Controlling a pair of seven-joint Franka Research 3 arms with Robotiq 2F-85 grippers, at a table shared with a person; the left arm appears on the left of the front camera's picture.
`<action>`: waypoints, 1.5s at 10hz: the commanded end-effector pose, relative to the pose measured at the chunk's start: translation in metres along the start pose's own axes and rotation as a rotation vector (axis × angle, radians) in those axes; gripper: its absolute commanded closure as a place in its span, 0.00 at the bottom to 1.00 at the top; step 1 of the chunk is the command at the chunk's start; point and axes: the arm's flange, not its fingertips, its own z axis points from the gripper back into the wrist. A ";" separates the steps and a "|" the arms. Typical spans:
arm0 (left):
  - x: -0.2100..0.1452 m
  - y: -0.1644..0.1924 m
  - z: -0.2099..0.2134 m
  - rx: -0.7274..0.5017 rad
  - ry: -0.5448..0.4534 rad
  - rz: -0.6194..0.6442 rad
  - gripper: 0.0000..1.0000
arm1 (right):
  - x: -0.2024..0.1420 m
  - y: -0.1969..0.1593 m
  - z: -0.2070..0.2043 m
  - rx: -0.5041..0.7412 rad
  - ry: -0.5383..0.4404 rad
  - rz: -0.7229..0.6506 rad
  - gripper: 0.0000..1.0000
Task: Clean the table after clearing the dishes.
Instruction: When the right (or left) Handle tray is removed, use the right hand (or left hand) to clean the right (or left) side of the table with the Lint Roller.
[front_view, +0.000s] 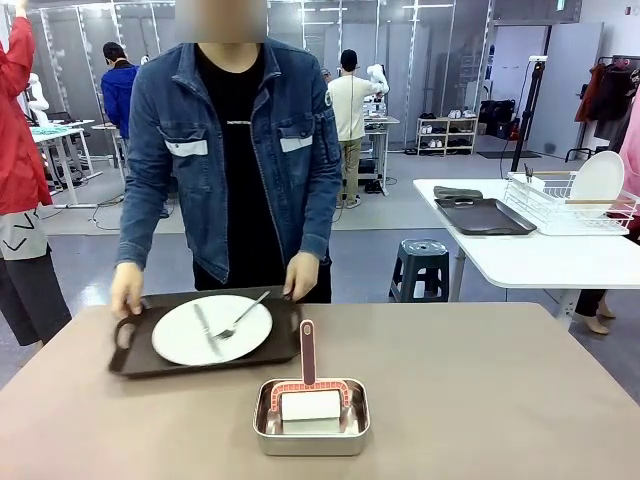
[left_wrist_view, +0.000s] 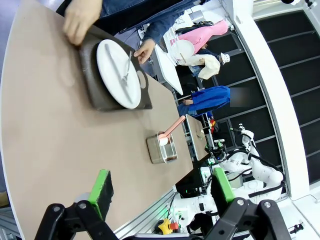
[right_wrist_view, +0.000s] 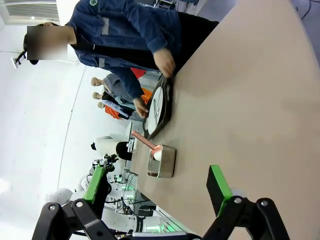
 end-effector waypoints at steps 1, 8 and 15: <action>-0.001 -0.002 0.003 -0.006 -0.004 -0.004 0.00 | 0.001 0.000 0.001 0.000 -0.017 0.006 0.00; -0.001 -0.002 0.003 -0.006 -0.004 -0.004 0.00 | 0.001 0.000 0.001 0.000 -0.017 0.006 0.00; 0.067 -0.119 -0.086 0.248 0.241 -0.362 0.00 | 0.001 0.000 0.001 0.000 -0.017 0.006 0.00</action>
